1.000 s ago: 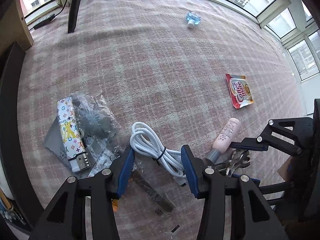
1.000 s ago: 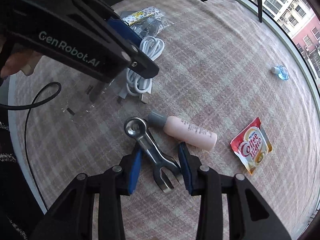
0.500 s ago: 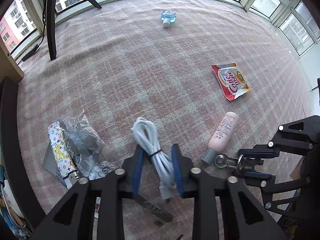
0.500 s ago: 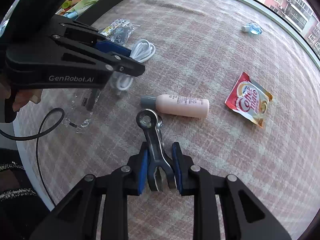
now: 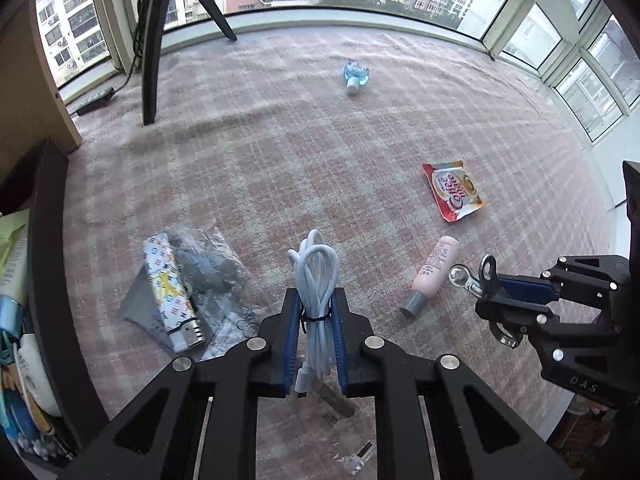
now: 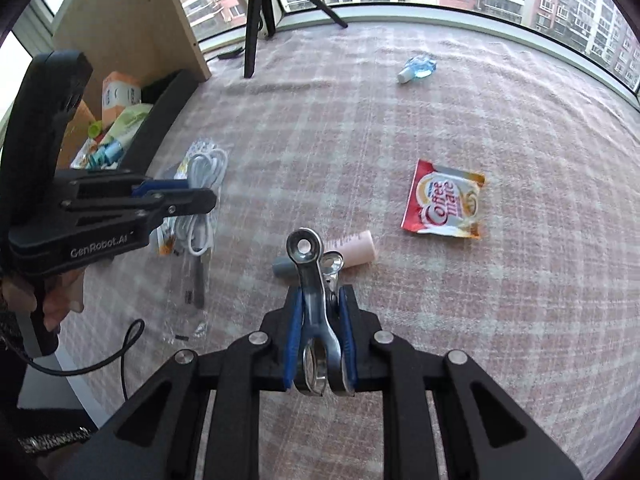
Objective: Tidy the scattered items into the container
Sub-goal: 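Carry the cable and wrench over the black tray with both tools, then open both tools to release the cable and wrench into the tray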
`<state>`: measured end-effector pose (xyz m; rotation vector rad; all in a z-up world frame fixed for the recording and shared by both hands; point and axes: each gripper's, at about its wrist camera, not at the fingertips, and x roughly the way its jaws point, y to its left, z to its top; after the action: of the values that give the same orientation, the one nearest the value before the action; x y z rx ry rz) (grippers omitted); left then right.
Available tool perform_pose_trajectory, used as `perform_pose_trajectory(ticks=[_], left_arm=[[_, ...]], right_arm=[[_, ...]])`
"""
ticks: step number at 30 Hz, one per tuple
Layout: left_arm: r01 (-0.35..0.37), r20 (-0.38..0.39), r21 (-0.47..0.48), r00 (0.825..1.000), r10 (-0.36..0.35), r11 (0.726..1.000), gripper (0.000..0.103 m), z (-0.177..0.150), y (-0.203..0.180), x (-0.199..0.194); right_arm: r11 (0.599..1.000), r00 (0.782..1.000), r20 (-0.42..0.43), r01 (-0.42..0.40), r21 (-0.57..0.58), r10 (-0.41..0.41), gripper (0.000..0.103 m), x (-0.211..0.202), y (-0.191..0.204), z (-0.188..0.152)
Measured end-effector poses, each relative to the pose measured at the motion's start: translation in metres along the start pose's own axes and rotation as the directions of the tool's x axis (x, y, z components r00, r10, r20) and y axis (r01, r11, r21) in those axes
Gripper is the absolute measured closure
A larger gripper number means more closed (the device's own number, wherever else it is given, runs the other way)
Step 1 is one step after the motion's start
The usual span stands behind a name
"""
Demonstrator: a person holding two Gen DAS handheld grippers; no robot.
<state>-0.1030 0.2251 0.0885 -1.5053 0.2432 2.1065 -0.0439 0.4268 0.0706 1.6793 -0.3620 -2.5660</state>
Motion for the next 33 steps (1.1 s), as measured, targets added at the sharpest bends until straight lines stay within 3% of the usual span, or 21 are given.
perform_pose_trajectory(ticks=[5,13,18,25,29,33], left_arm=[[-0.014,0.083,-0.045,0.996,0.018,0.999,0.089,0.044,0.007,-0.023],[-0.096,0.212,-0.188,0.968,0.136,0.977,0.089,0.024,0.081,-0.095],[-0.188,0.236,-0.339,0.931,0.277,0.922,0.089,-0.012,0.155,-0.132],[-0.29,0.18,-0.505,0.886,0.427,0.813,0.089,-0.07,0.251,-0.164],[-0.301,0.154,-0.558,0.878,0.452,0.774,0.089,-0.091,0.284,-0.172],[-0.286,0.154,-0.586,0.879,0.451,0.758,0.088,-0.099,0.301,-0.173]], right_arm=[[0.999,0.997,0.083,0.005,0.039,-0.009,0.085,-0.022,0.011,0.025],[0.995,0.98,0.179,-0.078,-0.065,0.088,0.085,-0.022,0.114,0.072],[0.971,0.973,0.159,-0.136,-0.197,0.168,0.085,-0.01,0.201,0.093],[0.933,0.961,0.131,-0.195,-0.303,0.244,0.085,0.007,0.302,0.109],[0.923,0.963,0.098,-0.208,-0.323,0.252,0.085,0.027,0.337,0.118],[0.912,0.964,0.08,-0.21,-0.353,0.253,0.084,0.037,0.358,0.125]])
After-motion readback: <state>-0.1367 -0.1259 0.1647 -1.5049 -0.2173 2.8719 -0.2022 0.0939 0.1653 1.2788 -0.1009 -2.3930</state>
